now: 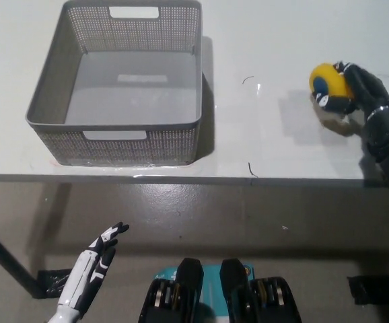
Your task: Use the right hand to pick up a yellow duck toy and place it into a container on the left hand side
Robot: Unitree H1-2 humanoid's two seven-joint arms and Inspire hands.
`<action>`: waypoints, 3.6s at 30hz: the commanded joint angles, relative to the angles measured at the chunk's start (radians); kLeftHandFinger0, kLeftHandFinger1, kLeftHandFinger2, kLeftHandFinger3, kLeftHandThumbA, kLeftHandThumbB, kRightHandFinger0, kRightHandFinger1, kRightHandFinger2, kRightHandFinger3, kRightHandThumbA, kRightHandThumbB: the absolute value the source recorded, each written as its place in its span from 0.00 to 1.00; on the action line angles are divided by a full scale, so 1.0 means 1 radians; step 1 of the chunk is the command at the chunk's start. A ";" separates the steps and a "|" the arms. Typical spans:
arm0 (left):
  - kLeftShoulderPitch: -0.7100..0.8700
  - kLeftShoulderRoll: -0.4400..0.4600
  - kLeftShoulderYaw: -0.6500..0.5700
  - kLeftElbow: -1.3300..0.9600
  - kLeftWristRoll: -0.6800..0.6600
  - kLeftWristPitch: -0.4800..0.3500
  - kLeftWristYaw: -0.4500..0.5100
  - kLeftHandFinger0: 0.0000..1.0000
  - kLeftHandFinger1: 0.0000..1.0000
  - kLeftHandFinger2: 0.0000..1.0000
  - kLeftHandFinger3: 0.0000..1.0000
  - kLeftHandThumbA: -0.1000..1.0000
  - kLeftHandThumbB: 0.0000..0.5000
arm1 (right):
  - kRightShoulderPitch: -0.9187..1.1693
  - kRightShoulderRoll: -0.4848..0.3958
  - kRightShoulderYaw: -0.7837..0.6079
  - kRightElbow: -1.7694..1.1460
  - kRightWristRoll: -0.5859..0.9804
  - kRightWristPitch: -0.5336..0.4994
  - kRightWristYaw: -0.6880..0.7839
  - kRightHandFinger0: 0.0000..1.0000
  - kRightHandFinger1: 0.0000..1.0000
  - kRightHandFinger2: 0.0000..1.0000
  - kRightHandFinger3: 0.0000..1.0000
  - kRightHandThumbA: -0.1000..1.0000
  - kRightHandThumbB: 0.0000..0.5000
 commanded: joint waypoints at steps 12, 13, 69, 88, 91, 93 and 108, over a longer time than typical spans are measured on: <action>-0.002 0.019 0.010 -0.012 0.002 -0.027 0.007 1.00 1.00 1.00 1.00 1.00 0.64 | -0.261 0.043 -0.044 -0.134 0.020 -0.091 -0.122 0.00 0.50 0.85 0.97 0.00 0.28; -0.002 0.019 0.010 -0.013 0.004 -0.027 0.008 1.00 1.00 1.00 1.00 1.00 0.63 | -0.265 0.046 -0.045 -0.136 0.022 -0.089 -0.116 0.00 0.53 0.87 0.97 0.00 0.27; -0.042 0.045 -0.022 -0.045 0.035 0.012 -0.044 1.00 1.00 1.00 1.00 1.00 0.69 | -0.351 0.419 0.045 -0.031 -0.010 0.049 0.110 1.00 1.00 1.00 1.00 0.98 0.87; -0.054 0.054 -0.032 -0.053 0.037 0.046 -0.059 1.00 1.00 1.00 1.00 1.00 0.63 | -0.338 0.343 0.022 -0.088 0.012 0.014 0.068 1.00 1.00 1.00 1.00 1.00 1.00; -0.056 0.059 -0.033 -0.053 0.041 0.044 -0.060 1.00 1.00 1.00 1.00 1.00 0.59 | -0.337 0.306 -0.013 -0.155 0.035 0.000 0.065 1.00 1.00 1.00 1.00 1.00 0.92; -0.058 0.062 -0.034 -0.054 0.034 0.052 -0.066 1.00 1.00 1.00 1.00 1.00 0.61 | -0.320 0.257 -0.044 -0.274 0.043 0.007 0.078 1.00 1.00 1.00 1.00 1.00 0.88; -0.064 0.074 -0.031 -0.046 0.046 0.049 -0.058 1.00 1.00 1.00 1.00 1.00 0.64 | 0.021 0.012 -0.228 -1.237 0.150 0.191 0.257 1.00 1.00 1.00 1.00 1.00 0.84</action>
